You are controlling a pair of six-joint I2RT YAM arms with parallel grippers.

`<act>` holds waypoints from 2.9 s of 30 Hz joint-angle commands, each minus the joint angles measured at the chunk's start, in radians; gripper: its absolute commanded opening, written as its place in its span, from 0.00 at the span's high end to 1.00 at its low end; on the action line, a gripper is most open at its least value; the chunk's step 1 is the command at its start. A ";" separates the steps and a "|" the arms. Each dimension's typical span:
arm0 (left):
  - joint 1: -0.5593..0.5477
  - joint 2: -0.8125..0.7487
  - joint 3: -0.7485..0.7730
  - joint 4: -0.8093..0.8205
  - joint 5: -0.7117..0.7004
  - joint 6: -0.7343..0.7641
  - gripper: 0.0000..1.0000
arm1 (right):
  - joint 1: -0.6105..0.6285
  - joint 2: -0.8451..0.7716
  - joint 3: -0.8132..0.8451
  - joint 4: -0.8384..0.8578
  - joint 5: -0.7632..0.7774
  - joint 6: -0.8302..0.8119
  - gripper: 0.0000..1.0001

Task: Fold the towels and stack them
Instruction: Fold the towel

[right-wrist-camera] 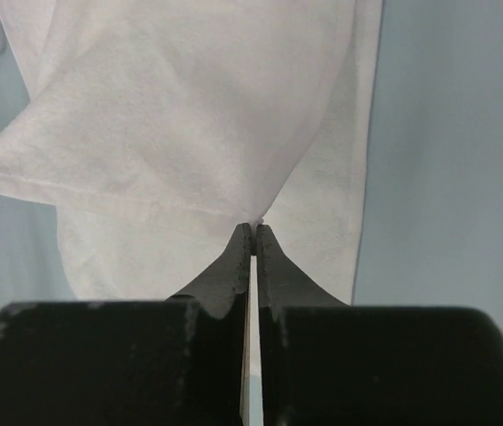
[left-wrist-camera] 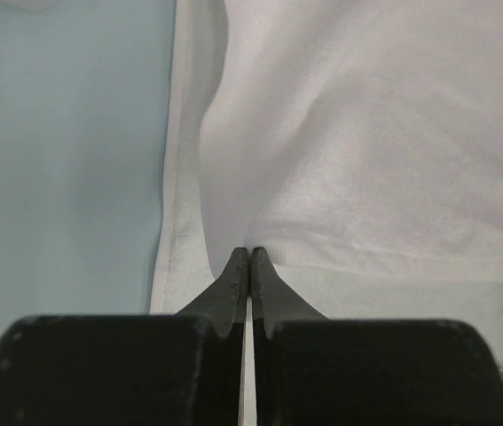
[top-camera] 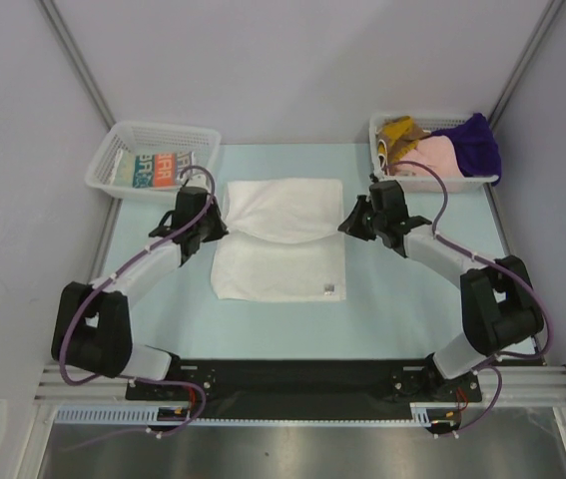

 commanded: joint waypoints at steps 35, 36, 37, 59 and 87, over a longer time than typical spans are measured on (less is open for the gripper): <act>-0.017 -0.327 -0.395 0.184 -0.091 -0.117 0.97 | 0.095 -0.227 -0.277 0.045 0.075 0.029 1.00; -0.017 -0.319 -0.404 0.190 -0.089 -0.121 0.97 | 0.098 -0.219 -0.278 0.050 0.075 0.031 1.00; -0.017 -0.310 -0.410 0.193 -0.089 -0.126 0.97 | 0.101 -0.211 -0.278 0.060 0.075 0.036 1.00; -0.018 -0.302 -0.391 0.025 -0.127 -0.302 0.61 | 0.136 -0.153 -0.315 0.152 0.073 0.062 1.00; -0.015 -0.206 -0.370 -0.058 -0.031 -0.727 0.57 | 0.150 -0.133 -0.329 0.191 0.072 0.072 1.00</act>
